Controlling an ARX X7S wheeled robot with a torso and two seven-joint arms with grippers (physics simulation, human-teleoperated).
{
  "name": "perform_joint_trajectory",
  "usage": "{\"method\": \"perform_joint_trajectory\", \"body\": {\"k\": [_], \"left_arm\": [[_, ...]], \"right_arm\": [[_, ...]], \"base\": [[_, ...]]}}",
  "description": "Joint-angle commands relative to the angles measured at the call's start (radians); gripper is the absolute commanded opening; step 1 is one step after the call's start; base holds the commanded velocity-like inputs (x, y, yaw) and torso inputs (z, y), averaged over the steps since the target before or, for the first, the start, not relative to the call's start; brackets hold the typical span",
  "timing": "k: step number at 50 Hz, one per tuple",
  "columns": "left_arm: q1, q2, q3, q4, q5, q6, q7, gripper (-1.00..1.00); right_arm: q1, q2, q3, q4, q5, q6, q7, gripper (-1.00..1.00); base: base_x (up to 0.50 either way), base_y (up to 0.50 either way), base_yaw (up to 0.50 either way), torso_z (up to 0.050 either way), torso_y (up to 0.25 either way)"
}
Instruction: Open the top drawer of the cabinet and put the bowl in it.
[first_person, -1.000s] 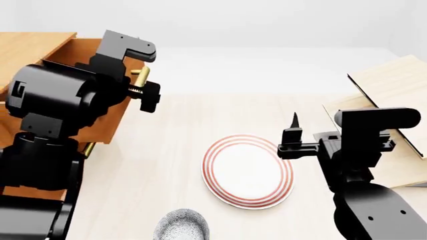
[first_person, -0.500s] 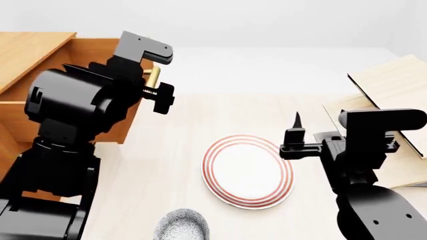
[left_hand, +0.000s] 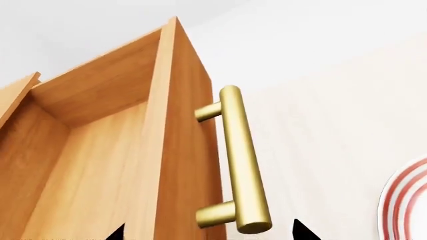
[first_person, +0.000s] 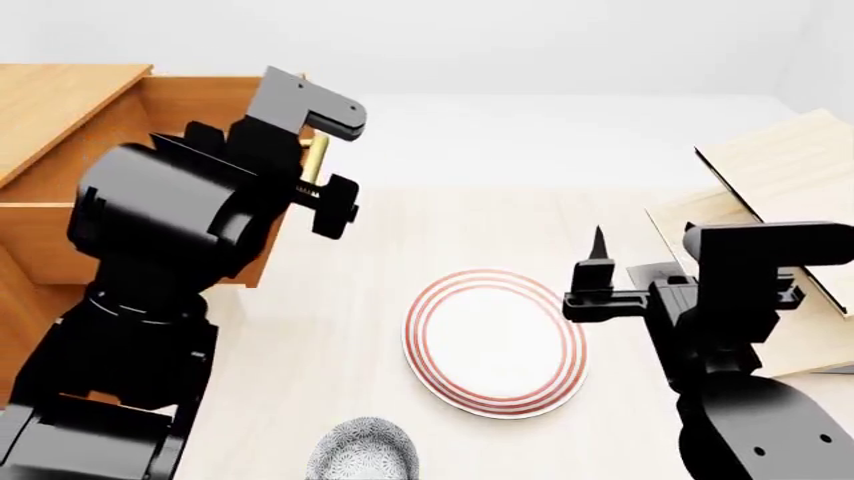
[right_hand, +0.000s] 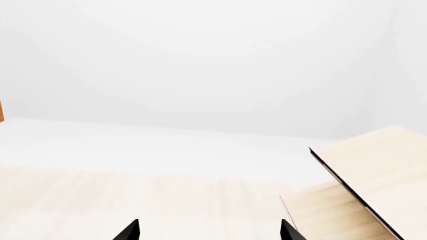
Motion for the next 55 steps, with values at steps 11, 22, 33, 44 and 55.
{"method": "perform_joint_trajectory", "body": {"k": [11,22,33,44,55], "left_arm": [[-0.093,0.044,-0.024,0.065,-0.235,0.014,0.039,1.00],[-0.205,-0.030,-0.102,0.177,-0.462,-0.028,-0.123,1.00],[-0.204,-0.113,-0.131,0.315,-0.983,-0.020,-0.453,1.00],[-0.022,-0.132,-0.166,0.598,-1.238,0.032,-0.604,1.00],[0.148,-0.143,-0.190,0.806,-1.449,0.107,-0.706,1.00]], "right_arm": [[-0.014,0.004,0.006,0.009,0.009,-0.019,0.001,1.00],[-0.004,0.004,0.002,0.001,0.016,-0.004,0.009,1.00],[0.004,0.006,-0.003,-0.009,0.023,0.009,0.015,1.00],[0.005,0.010,0.012,-0.025,0.032,0.018,0.022,1.00],[0.001,0.012,0.006,-0.013,0.031,0.004,0.025,1.00]], "base": [[0.00,0.00,0.00,0.000,0.002],[0.00,0.00,0.00,0.000,0.001],[0.00,0.00,0.00,0.000,0.000],[0.00,0.00,0.00,0.000,0.000],[0.00,0.00,0.00,0.000,0.000]]}}
